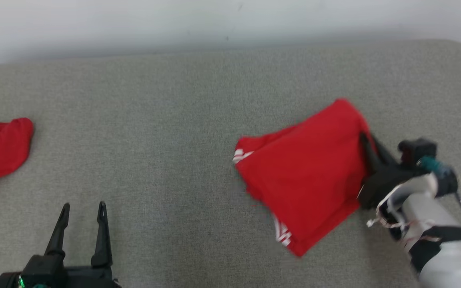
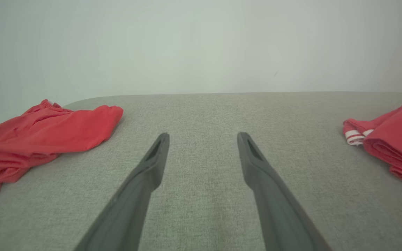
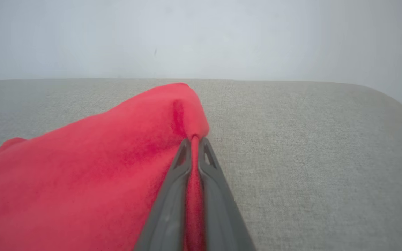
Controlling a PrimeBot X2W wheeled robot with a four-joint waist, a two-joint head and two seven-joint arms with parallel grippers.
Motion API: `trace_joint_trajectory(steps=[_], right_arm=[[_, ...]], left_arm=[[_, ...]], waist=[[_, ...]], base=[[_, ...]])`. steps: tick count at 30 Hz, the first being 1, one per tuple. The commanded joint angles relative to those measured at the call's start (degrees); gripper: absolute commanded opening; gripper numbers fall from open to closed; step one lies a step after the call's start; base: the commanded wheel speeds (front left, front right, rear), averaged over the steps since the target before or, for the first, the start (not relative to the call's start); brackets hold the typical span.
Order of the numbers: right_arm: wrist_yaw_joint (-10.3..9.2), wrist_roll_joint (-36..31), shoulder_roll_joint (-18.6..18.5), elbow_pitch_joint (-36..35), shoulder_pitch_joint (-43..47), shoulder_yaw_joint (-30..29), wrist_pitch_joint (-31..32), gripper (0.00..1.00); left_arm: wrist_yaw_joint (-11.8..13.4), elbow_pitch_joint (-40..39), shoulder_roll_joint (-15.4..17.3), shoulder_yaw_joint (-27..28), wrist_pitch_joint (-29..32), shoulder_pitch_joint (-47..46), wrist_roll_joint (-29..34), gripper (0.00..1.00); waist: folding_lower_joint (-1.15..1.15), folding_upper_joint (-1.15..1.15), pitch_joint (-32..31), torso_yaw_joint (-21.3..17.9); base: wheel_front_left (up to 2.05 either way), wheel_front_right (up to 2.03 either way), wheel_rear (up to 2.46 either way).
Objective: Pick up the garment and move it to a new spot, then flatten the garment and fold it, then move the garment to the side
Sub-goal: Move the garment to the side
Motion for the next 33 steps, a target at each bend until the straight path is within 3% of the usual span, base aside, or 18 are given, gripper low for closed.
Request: trace_joint_trajectory(steps=[1, 11, 19, 27, 33], right_arm=[[-0.17, 0.3, -1.5, -0.3, -2.2, 0.1, -0.3, 0.0], [-0.17, 0.6, -10.9, -1.3, -12.2, -2.1, -0.3, 0.0], [-0.17, 1.2, -17.0, -2.1, -18.5, -4.5, -0.3, 0.0], [-0.17, -0.2, -20.0, -3.5, -23.6, -6.3, -0.3, 0.0], [-0.17, -1.1, -21.8, -3.7, -25.7, -8.0, -0.3, 0.0]], left_arm=[[0.1, -0.3, -0.1, -0.3, -0.2, -1.3, 0.5, 1.0], [0.1, -4.9, 0.2, -2.0, -0.2, -6.3, 1.9, 1.0], [0.1, -11.4, 3.3, -3.5, -0.2, -9.4, 3.3, 1.0], [0.4, -16.8, 6.3, -3.0, -0.2, -11.4, 4.4, 1.0], [0.5, -18.8, 7.2, -2.7, -0.2, -11.3, 4.8, 1.0]], waist=[[-0.01, -0.01, 2.7, -0.4], [-0.01, -0.01, 13.8, -3.0], [-0.01, -0.01, 22.0, -7.8], [-0.01, -0.01, 28.6, -12.2], [-0.01, -0.01, 30.9, -13.3]], base=[[0.0, 0.0, 0.0], [0.0, 0.0, 0.0], [0.0, 0.0, 0.0], [0.0, 0.0, 0.0], [0.0, 0.0, 0.0]])
